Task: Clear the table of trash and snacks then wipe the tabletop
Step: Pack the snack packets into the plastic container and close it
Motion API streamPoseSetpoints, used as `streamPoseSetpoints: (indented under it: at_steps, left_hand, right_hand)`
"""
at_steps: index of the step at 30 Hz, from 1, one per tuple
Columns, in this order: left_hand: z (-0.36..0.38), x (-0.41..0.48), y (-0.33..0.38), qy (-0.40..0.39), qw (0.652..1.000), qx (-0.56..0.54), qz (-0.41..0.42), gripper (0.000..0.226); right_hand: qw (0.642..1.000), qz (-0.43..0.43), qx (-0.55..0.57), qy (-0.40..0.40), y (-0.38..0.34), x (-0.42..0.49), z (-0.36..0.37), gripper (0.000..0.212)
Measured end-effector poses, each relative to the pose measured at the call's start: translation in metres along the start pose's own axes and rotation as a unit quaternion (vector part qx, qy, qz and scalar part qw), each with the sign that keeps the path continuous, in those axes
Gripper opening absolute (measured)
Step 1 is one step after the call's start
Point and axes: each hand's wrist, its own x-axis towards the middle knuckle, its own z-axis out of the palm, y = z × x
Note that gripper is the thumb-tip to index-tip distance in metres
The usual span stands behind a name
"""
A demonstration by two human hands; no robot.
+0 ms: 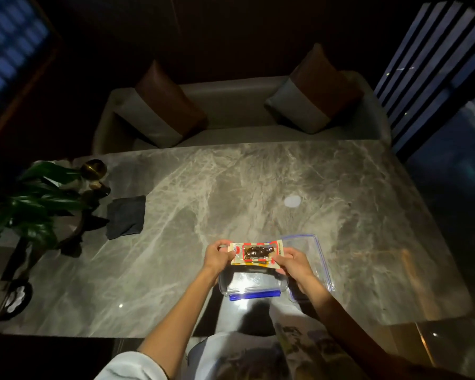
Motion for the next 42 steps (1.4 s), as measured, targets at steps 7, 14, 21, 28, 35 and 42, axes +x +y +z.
streamPoseSetpoints:
  at_steps: [7, 14, 21, 28, 35, 42]
  left_hand:
    - [0.021, 0.018, -0.047, 0.061, 0.996, 0.053, -0.032, 0.028]
    - [0.051, 0.079, -0.111, -0.016, 0.998, 0.059, -0.019, 0.043]
    - [0.047, 0.051, -0.07, 0.043, 0.998, 0.035, -0.008, 0.037]
    - [0.043, 0.034, -0.053, 0.04, 0.995, 0.087, 0.02, 0.029]
    - [0.046, 0.044, -0.074, 0.005, 0.983, 0.177, -0.055, 0.038]
    - [0.05, 0.046, -0.084, 0.031, 0.987, 0.156, -0.026, 0.027]
  right_hand:
    - [0.992, 0.035, -0.118, 0.014, 0.033, 0.014, 0.018, 0.021]
    - [0.973, 0.059, -0.221, -0.019, 0.037, 0.033, 0.033, 0.044]
    - [0.957, 0.059, -0.284, -0.016, 0.059, 0.076, 0.038, 0.05]
    - [0.93, 0.064, -0.362, 0.001, 0.031, 0.045, 0.04, 0.07]
    - [0.93, 0.054, -0.363, -0.008, 0.039, 0.052, 0.035, 0.039]
    - [0.932, 0.069, -0.356, -0.001, 0.034, 0.05, 0.034, 0.049]
